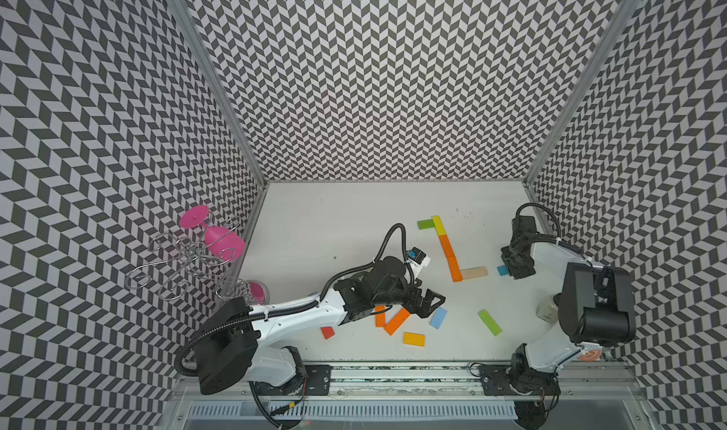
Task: Assemble a giraffe with building blocks
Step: Assemble the building block at the center of the board.
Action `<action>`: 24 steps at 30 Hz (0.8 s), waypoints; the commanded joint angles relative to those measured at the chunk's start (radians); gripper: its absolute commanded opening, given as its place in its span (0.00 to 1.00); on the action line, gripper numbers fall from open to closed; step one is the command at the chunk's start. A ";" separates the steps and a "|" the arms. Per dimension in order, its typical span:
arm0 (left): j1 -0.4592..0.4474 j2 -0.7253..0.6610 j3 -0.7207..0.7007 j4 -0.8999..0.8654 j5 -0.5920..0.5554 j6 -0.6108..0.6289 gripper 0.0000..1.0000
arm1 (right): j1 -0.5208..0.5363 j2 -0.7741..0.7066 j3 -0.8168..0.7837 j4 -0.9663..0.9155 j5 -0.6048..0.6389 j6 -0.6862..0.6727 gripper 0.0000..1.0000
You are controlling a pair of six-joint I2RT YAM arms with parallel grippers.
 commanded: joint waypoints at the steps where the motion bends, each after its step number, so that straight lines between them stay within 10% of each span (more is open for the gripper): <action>1: -0.008 0.020 0.041 0.031 0.011 0.004 0.97 | -0.004 0.009 -0.020 0.066 -0.026 -0.037 0.24; 24: -0.008 0.035 0.054 0.012 0.001 0.012 0.96 | 0.043 -0.002 -0.083 0.081 -0.097 0.047 0.29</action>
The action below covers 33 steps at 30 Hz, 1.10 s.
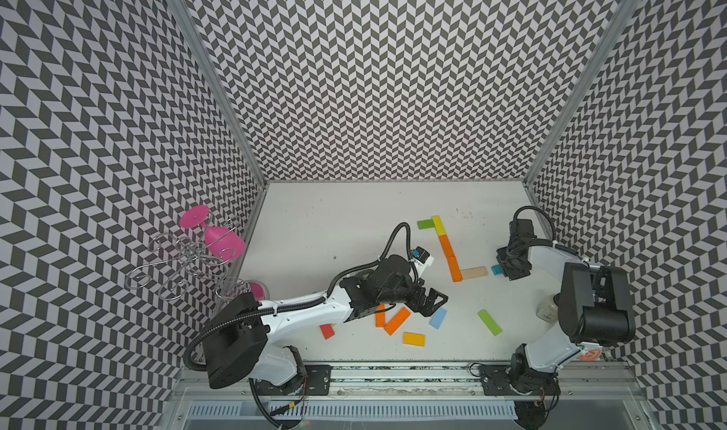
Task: Assemble a giraffe with building blocks
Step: Assemble the building block at the center of the board.
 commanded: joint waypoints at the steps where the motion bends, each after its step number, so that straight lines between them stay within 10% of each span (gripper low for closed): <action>1: -0.008 -0.013 0.019 0.013 -0.003 0.005 0.96 | 0.023 -0.002 -0.031 -0.015 -0.027 0.044 0.29; 33: -0.005 -0.049 0.004 -0.005 -0.020 0.018 0.96 | 0.065 -0.023 -0.048 -0.033 -0.010 0.129 0.39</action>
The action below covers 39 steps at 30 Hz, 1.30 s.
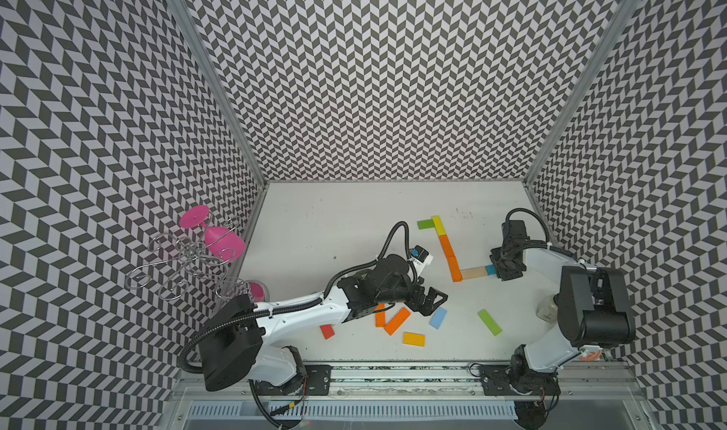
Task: Assemble a giraffe with building blocks
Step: Assemble the building block at the center of the board.
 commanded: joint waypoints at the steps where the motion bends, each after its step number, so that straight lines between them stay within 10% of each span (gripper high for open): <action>1: -0.005 -0.026 0.004 0.000 -0.013 0.014 0.96 | 0.009 -0.003 -0.024 -0.047 0.001 0.018 0.39; 39: -0.004 -0.034 -0.009 0.000 -0.014 0.011 0.96 | 0.016 -0.039 -0.049 -0.039 -0.008 0.077 0.45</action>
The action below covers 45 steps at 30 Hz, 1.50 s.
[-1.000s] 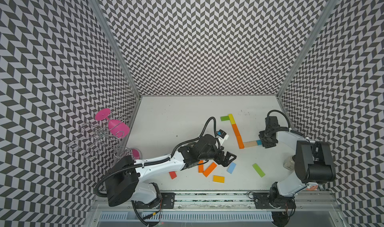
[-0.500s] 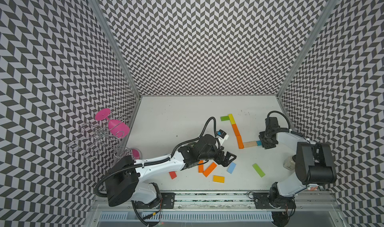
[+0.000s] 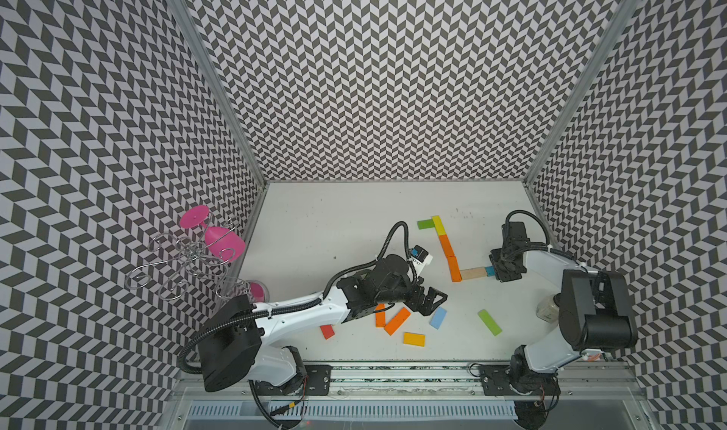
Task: Assemble a giraffe with building blocks
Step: Assemble the building block at the center of the board, then pick up the building block from the center of the board.
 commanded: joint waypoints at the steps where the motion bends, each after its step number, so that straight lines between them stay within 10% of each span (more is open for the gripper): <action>1: -0.004 -0.032 -0.006 -0.002 -0.013 0.012 0.96 | 0.008 -0.020 -0.024 -0.045 -0.003 0.021 0.47; 10: -0.004 -0.083 -0.003 -0.058 -0.052 0.009 0.97 | 0.009 -0.178 0.004 -0.130 0.055 -0.019 0.70; 30: -0.176 0.080 0.023 -0.209 -0.257 -0.182 0.92 | 0.009 -0.676 -0.117 0.033 -0.093 -0.621 0.67; 45: -0.223 0.432 0.223 -0.267 -0.269 -0.208 0.80 | 0.007 -0.845 -0.132 0.031 -0.050 -0.663 0.66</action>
